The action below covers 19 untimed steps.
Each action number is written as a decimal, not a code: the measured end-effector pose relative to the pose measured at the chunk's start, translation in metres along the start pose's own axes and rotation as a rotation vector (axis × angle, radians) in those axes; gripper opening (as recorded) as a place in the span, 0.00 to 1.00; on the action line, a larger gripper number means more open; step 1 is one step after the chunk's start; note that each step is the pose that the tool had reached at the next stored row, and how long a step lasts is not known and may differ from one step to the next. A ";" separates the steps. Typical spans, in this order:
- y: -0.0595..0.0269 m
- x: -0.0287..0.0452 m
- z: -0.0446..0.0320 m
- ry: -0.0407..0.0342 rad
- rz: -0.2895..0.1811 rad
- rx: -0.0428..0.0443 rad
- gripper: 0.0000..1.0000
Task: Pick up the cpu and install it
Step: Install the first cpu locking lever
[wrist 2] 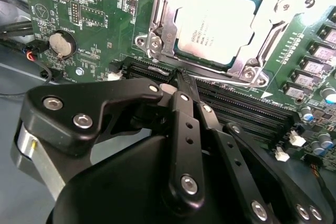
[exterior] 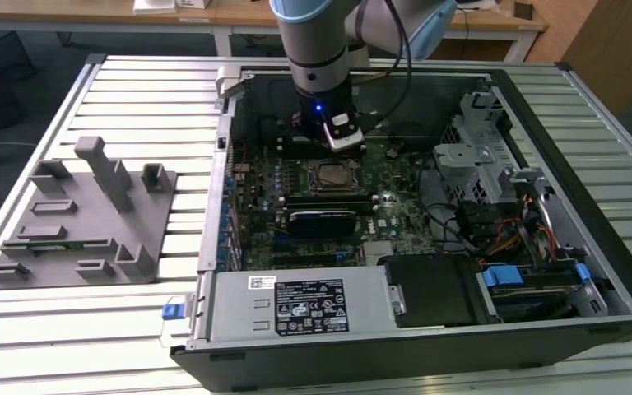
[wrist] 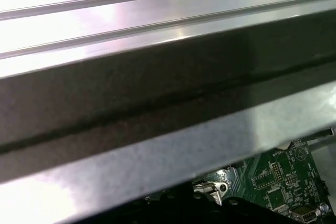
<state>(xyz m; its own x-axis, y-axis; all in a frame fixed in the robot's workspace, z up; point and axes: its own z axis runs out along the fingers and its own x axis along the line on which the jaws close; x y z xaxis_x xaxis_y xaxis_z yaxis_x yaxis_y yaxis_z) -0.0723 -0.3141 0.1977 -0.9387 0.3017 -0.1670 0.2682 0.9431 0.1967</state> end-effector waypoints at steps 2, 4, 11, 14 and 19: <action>-0.0001 0.0001 0.0006 -0.0023 0.000 0.0031 0.11; -0.0003 0.0002 0.0013 -0.0051 0.000 0.0063 0.11; -0.0006 0.0005 0.0029 -0.0153 0.000 0.0142 0.11; -0.0008 0.0006 0.0035 -0.0181 0.000 0.0152 0.11; -0.0010 0.0007 0.0041 -0.0203 0.000 0.0152 0.11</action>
<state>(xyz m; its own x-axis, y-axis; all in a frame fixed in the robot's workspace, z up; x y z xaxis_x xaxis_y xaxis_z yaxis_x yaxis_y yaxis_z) -0.0724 -0.3142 0.1934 -0.9342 0.3042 -0.1866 0.2714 0.9451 0.1820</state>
